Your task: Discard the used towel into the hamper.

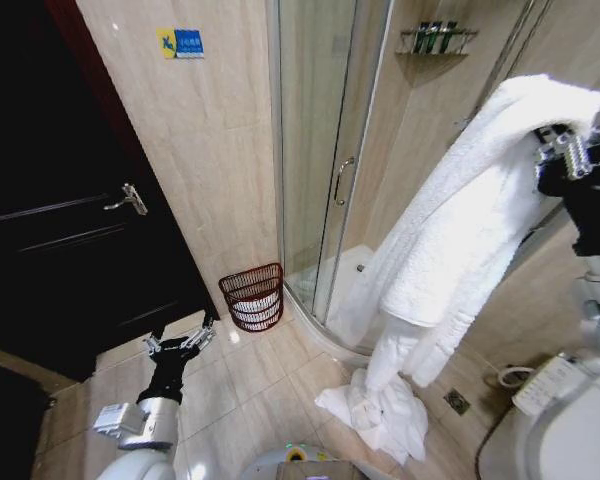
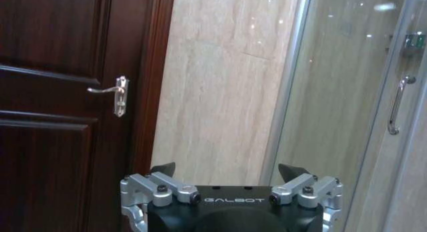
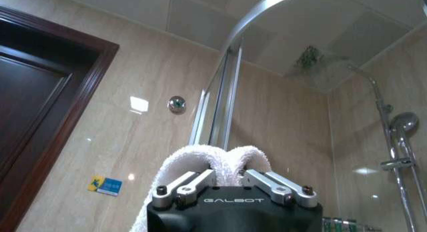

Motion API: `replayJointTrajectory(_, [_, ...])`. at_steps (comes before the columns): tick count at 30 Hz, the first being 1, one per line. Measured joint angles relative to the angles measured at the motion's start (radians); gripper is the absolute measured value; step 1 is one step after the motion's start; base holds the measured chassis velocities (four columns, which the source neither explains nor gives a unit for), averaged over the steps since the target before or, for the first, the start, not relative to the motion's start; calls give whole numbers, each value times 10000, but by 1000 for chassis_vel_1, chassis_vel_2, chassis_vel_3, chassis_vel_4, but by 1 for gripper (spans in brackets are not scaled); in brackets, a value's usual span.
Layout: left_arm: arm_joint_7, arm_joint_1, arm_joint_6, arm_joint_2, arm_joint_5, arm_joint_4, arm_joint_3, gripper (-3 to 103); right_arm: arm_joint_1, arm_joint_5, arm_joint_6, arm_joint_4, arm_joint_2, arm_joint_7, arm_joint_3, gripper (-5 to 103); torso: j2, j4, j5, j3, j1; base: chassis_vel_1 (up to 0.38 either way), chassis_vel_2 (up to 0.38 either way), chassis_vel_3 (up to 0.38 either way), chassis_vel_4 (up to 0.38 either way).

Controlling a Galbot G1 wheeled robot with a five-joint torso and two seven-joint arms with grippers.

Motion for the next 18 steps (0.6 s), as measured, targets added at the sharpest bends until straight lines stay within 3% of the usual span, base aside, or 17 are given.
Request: replayJointTrajectory(18, [0, 0, 0, -1, 0, 0, 1, 100, -36, -130, -37, 44, 192, 45, 16, 5, 0, -1, 2, 0, 0, 8, 8, -10, -12])
